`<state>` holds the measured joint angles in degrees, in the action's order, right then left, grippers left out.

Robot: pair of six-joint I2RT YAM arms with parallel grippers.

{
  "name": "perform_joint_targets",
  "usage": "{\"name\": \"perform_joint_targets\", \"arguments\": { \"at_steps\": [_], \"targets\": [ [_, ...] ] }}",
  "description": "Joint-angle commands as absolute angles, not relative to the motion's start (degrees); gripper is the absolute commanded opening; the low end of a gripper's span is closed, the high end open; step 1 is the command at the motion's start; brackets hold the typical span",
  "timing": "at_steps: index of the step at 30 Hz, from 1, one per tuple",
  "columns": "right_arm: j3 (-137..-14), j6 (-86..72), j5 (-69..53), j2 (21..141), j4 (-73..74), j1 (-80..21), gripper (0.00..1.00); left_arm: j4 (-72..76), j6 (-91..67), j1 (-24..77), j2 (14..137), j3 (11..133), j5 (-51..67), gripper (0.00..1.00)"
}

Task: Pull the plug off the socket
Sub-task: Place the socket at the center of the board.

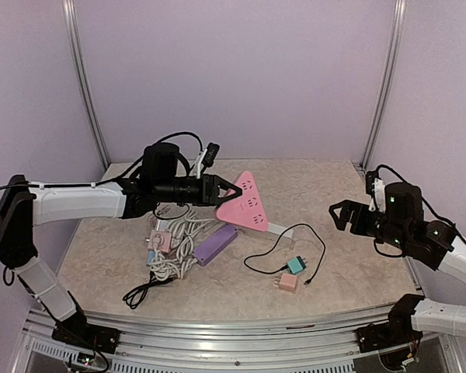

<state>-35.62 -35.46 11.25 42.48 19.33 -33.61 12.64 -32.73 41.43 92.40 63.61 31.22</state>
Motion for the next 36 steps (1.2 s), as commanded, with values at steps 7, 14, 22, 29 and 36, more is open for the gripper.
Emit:
{"name": "perform_joint_targets", "arguments": {
  "at_steps": [7,14,22,29,36],
  "targets": [
    [-34.07,-34.72,13.43,39.79,12.78,-33.22,1.0,24.08,-40.67,51.04,111.04,77.08,33.6,0.0],
    [-33.48,-35.7,13.07,39.84,12.73,-33.22,1.0,23.14,-40.28,54.2,119.59,83.26,32.73,0.0],
    [-34.83,-36.25,14.24,40.22,14.87,-33.27,0.99,17.74,-37.77,57.45,127.67,90.35,31.1,0.03],
    [-33.5,-36.12,14.73,38.3,15.15,-33.23,0.98,8.56,-34.36,58.52,134.2,99.24,29.13,0.19],
    [-34.16,-35.92,15.02,39.11,15.63,-33.22,0.97,4.39,-31.07,58.31,132.98,99.34,24.3,0.62]
  ]
}}
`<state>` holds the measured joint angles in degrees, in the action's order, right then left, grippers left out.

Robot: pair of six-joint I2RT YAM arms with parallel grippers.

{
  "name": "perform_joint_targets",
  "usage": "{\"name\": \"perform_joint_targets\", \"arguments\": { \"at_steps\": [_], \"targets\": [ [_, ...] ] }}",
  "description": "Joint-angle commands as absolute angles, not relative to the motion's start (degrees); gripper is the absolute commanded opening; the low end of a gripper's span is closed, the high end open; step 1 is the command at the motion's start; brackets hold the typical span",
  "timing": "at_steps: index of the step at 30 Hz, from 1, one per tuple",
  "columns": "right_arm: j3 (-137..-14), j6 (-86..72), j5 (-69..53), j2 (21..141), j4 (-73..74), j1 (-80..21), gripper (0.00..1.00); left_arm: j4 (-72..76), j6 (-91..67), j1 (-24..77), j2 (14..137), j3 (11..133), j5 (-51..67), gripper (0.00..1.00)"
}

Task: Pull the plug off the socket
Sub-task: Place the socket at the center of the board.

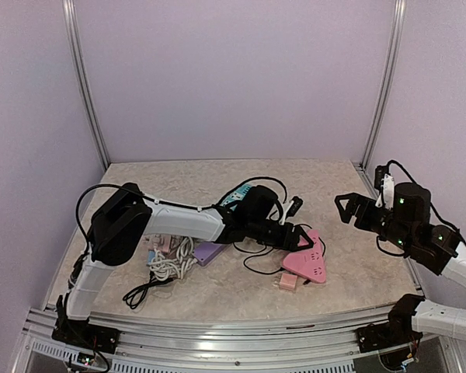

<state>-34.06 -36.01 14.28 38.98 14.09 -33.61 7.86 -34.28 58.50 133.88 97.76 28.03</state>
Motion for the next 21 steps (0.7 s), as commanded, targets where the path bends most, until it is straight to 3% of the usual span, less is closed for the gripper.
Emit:
{"name": "perform_joint_targets", "arguments": {
  "at_steps": [1,3,5,21],
  "targets": [
    [-33.98,-35.98,14.96,39.16,15.33,-33.23,0.97,3.55,-30.31,58.35,132.35,99.2,23.2,0.68],
    [-33.93,-36.12,14.96,39.3,15.14,-33.23,0.97,1.81,-28.21,58.49,130.26,98.79,20.45,0.85],
    [-34.41,-35.77,15.15,39.73,15.47,-33.24,0.98,1.02,-26.08,58.55,127.73,97.91,18.08,0.97],
    [-36.87,-26.3,10.74,43.18,13.12,-33.27,1.0,0.29,-25.89,52.59,97.25,71.27,1.96,0.99]
  ]
}}
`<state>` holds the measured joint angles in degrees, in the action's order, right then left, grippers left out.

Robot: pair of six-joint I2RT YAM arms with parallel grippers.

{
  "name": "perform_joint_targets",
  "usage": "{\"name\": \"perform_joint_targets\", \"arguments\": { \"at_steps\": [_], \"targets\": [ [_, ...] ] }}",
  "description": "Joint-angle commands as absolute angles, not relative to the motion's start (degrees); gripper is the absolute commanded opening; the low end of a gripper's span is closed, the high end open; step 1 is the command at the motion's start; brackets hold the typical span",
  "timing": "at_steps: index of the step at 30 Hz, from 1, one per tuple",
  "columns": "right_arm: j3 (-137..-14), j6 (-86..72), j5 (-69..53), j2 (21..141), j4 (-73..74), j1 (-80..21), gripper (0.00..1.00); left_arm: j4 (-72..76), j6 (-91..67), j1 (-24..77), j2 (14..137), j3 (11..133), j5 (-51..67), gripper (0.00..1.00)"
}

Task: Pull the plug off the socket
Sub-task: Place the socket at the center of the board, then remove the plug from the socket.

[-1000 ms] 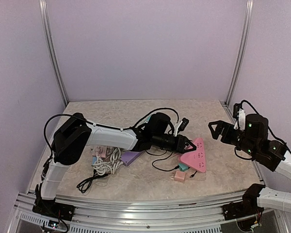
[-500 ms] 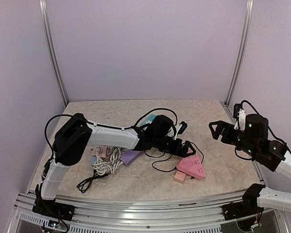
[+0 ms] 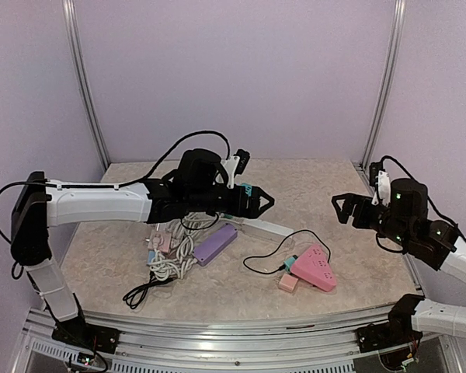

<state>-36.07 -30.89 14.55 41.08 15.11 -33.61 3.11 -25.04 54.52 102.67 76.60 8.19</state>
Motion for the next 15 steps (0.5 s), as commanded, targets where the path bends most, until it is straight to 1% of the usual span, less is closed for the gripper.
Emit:
{"name": "perform_joint_targets", "arguments": {
  "at_steps": [1,3,8,15],
  "targets": [
    [-36.93,-25.37,9.36,44.4,12.32,-33.31,0.99,0.19,-25.99,52.45,94.97,69.24,0.49,0.99],
    [-37.65,-24.18,7.5,47.87,11.33,-33.3,0.97,-2.54,-26.69,51.91,90.34,65.16,-3.12,0.99],
    [-39.98,-25.21,3.58,57.84,9.17,-33.51,0.93,-8.11,-30.66,47.0,82.24,57.25,-2.25,0.99],
    [-40.96,-27.72,1.58,64.41,6.44,-35.41,0.93,-15.46,-33.41,39.96,71.89,48.94,-2.49,0.99]
  ]
}}
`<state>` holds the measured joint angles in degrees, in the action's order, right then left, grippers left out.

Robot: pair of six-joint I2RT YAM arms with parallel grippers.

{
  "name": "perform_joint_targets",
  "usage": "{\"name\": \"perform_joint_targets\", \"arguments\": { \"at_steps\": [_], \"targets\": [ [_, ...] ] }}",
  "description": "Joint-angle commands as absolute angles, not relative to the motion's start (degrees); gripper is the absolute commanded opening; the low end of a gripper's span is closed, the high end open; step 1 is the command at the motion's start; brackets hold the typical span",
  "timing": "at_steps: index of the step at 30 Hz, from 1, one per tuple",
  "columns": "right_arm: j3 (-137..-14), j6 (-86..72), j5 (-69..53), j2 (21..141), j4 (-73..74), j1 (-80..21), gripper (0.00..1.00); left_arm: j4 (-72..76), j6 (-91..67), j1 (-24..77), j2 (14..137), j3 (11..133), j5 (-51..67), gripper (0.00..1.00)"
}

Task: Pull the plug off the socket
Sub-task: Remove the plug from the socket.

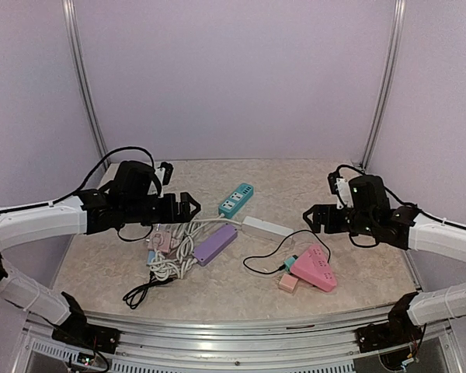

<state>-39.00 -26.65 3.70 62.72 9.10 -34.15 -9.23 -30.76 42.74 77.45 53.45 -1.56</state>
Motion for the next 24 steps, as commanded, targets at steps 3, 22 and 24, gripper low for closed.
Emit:
{"name": "perform_joint_targets", "arguments": {
  "at_steps": [3,22,24],
  "targets": [
    [-41.09,-27.77,1.91,65.35,6.63,-36.22,0.93,-18.88,-36.02,36.74,67.67,45.68,-2.89,0.99],
    [-40.26,-28.56,3.08,67.18,4.74,-37.53,0.94,-29.96,-37.39,38.61,69.68,45.93,-8.16,0.99],
    [-40.09,-28.65,3.52,66.99,4.74,-37.61,0.94,-30.49,-37.02,38.79,71.76,46.79,-8.78,0.99]
  ]
}}
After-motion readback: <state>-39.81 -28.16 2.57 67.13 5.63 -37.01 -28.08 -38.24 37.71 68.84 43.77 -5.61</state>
